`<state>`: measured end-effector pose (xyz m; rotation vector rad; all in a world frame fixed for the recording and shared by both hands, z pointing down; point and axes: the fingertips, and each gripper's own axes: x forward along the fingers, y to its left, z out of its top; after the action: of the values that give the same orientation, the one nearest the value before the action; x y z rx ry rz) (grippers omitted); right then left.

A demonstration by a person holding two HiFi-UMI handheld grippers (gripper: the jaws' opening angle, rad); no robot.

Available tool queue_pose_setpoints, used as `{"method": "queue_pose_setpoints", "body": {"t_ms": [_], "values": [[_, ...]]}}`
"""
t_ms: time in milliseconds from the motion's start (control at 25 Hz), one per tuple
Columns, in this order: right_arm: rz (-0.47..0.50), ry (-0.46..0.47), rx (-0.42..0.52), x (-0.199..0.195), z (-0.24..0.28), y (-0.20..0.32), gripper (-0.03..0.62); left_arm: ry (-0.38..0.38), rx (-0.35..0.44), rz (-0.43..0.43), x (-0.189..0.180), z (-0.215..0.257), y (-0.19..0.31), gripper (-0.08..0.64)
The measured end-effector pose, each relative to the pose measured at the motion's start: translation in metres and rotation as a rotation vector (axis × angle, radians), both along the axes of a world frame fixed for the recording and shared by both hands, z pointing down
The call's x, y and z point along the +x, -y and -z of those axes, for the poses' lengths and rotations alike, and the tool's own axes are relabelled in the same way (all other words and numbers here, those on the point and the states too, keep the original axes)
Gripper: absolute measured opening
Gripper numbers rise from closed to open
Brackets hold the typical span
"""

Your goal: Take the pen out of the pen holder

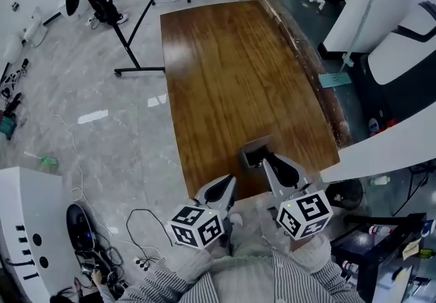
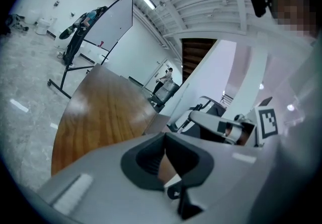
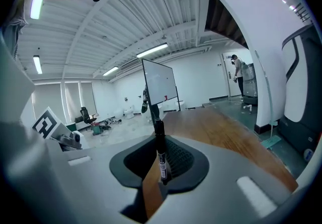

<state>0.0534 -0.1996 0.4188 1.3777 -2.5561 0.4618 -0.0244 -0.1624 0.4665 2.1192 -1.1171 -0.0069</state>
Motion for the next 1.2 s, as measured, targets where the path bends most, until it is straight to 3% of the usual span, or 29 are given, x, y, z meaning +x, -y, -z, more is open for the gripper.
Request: {"method": "queue_pose_setpoints", "body": {"t_ms": [320,720,920,1200], "values": [[-0.008,0.099,0.004,0.012,0.020,-0.035,0.049,0.026,0.065,-0.014,0.006,0.025,-0.019,0.008],[-0.009,0.211,-0.035,0.022,0.026,-0.070,0.049,0.033,0.074,-0.061,0.022,0.033,-0.042,0.008],[0.006,0.219,-0.048,0.024,0.022,-0.081,0.049,-0.010,0.055,-0.041,0.022,0.034,-0.044,0.008],[0.016,0.193,-0.036,0.026,0.020,-0.088,0.049,0.051,0.068,-0.058,0.031,0.030,-0.053,0.008]]}}
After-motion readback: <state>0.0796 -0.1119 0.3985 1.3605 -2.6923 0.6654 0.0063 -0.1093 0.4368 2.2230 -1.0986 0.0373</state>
